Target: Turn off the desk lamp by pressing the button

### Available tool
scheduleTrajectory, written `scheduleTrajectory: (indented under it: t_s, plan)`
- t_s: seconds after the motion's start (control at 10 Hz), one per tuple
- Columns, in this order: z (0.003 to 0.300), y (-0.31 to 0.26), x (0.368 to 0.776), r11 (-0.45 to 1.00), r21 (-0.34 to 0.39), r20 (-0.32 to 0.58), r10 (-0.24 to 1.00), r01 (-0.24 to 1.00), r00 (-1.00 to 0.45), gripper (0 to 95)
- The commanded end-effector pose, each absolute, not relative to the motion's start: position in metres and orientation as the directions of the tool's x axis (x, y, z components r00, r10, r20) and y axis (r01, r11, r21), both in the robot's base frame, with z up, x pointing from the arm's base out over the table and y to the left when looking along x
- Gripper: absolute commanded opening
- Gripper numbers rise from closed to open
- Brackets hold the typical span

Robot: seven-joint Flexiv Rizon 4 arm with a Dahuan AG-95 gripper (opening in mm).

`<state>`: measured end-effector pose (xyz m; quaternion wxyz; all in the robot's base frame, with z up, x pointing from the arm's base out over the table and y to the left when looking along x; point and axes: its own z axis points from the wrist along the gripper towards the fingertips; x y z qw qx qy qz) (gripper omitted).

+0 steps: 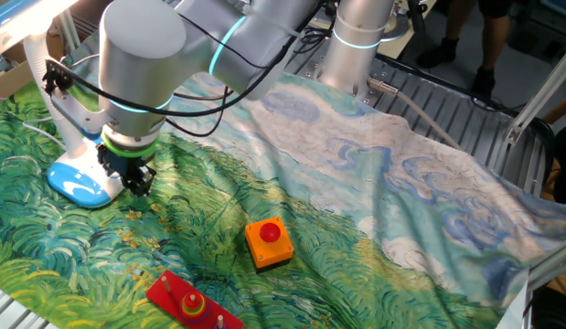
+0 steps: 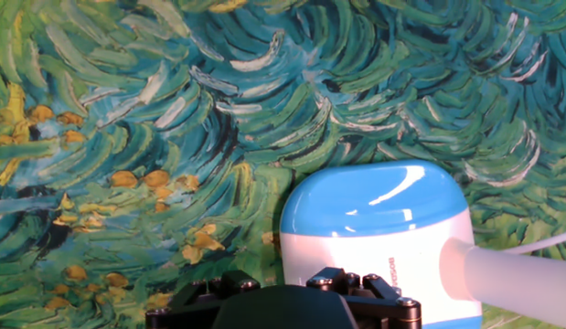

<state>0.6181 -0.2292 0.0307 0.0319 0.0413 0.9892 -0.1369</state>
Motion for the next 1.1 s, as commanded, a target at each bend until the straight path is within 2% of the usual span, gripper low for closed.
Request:
scheduleTrajectory:
  t_s: [0.1, 1.1]
  plan:
    - [0.031, -0.2283, 0.6168, 0.958, -0.27, -0.075, 0.074, 0.092, -0.994, 57.0]
    - [0.0213, -0.2327, 0.6141, 0.964, -0.244, -0.082, 0.087, 0.105, -0.993, 57.0]
